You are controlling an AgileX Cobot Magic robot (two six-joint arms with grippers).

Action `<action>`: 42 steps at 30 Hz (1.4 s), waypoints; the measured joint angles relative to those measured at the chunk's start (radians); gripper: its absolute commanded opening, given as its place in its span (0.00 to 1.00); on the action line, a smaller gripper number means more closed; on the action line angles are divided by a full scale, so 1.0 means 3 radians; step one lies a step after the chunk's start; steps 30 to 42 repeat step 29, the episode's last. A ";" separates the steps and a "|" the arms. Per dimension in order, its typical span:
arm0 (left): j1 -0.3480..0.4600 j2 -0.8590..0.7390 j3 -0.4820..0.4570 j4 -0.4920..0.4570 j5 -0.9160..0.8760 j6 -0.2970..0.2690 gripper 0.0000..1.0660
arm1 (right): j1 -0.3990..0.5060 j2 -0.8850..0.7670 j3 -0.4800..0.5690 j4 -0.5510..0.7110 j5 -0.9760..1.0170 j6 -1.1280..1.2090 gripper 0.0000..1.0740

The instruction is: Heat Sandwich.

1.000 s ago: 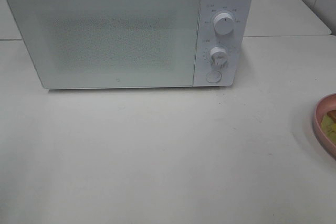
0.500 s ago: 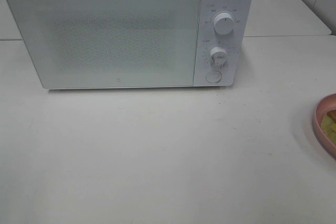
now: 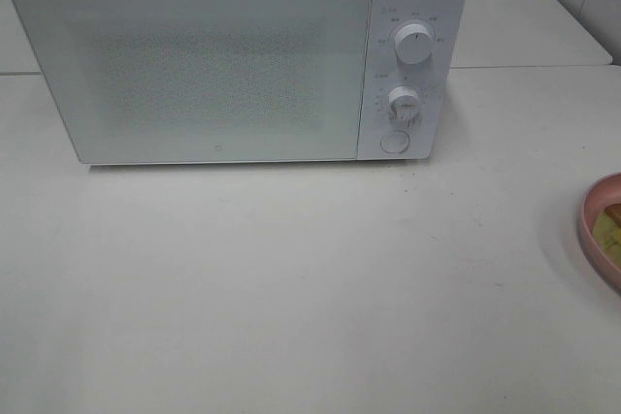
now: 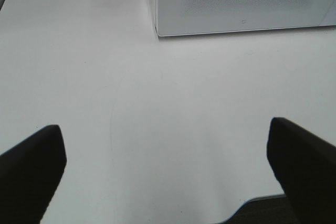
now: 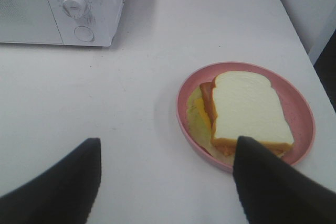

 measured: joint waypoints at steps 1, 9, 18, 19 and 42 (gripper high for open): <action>0.0000 0.0000 0.0000 0.0000 0.0000 0.0000 0.95 | 0.0000 0.0000 0.0000 0.0000 0.0000 0.0000 0.64; 0.0000 0.0000 0.0000 0.0003 0.0000 0.0000 0.95 | 0.0000 0.0000 0.0000 0.0000 0.0000 0.0000 0.64; 0.0000 0.0000 0.0000 0.0003 0.0000 0.0000 0.95 | 0.0000 0.0000 0.0000 0.0000 0.0000 0.0000 0.64; 0.0000 0.0000 0.0000 0.0003 0.0000 0.0000 0.95 | 0.0000 0.0000 0.0000 0.0000 0.0000 0.0000 0.64; 0.0000 0.0000 0.0000 0.0003 0.0000 0.0000 0.95 | 0.0000 0.0000 0.0000 0.0000 0.0000 0.0000 0.64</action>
